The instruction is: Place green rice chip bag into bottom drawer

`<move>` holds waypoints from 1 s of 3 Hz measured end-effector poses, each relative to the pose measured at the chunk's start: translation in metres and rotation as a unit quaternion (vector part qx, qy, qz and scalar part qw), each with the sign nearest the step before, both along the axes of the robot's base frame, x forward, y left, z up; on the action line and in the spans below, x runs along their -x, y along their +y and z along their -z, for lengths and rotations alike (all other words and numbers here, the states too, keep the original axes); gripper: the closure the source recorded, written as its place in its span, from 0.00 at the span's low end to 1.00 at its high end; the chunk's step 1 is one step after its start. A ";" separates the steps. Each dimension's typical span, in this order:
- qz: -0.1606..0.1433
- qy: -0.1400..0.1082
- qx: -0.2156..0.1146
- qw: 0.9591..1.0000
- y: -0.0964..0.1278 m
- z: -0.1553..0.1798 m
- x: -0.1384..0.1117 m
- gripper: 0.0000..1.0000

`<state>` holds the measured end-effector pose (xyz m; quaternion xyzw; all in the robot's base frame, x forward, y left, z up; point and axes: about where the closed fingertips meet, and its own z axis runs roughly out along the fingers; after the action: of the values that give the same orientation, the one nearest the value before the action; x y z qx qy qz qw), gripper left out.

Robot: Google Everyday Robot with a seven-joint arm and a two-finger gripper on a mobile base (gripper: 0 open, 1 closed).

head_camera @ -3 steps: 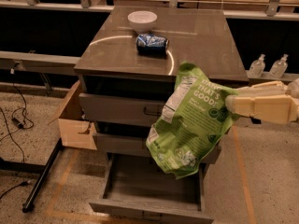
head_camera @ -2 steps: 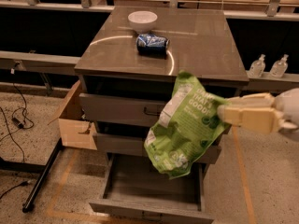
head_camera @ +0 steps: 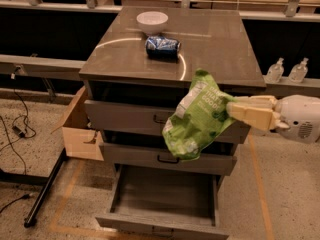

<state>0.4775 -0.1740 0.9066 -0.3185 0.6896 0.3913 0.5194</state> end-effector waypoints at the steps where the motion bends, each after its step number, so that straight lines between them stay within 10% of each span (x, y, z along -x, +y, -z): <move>1: 0.012 -0.036 -0.003 0.999 -0.021 -0.024 -0.048 1.00; 3: 0.051 -0.100 0.008 0.994 -0.039 -0.054 -0.155 1.00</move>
Offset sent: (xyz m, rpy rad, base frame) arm 0.1633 -0.0503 0.0758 -0.0264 -0.2369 -0.1171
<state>0.6321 -0.2134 0.9603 -0.3246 0.6524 0.3249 0.6029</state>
